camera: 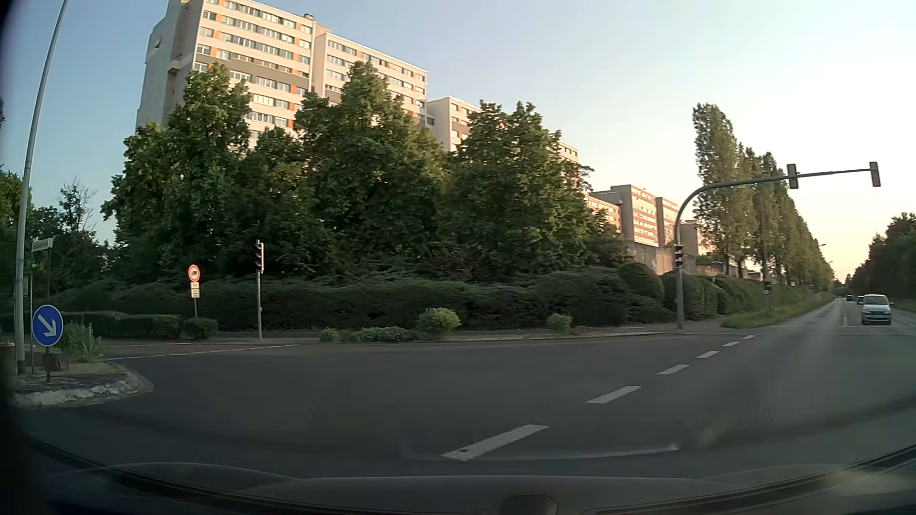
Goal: Follow the waypoints while adhering to traffic rules and regulations
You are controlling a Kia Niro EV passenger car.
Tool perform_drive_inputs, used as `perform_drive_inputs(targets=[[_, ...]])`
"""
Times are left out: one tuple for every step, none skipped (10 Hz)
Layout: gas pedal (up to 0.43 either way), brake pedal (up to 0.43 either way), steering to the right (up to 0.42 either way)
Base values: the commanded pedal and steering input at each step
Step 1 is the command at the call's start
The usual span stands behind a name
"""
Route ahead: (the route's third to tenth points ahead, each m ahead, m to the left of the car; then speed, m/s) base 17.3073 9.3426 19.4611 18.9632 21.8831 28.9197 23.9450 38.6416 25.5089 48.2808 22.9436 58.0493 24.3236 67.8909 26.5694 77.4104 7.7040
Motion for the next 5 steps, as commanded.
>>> perform_drive_inputs(targets=[[0.118,0.03,-0.26],[0.118,0.024,-0.261],[0.118,0.03,-0.262],[0.118,0.03,-0.268],[0.118,0.03,-0.268]])
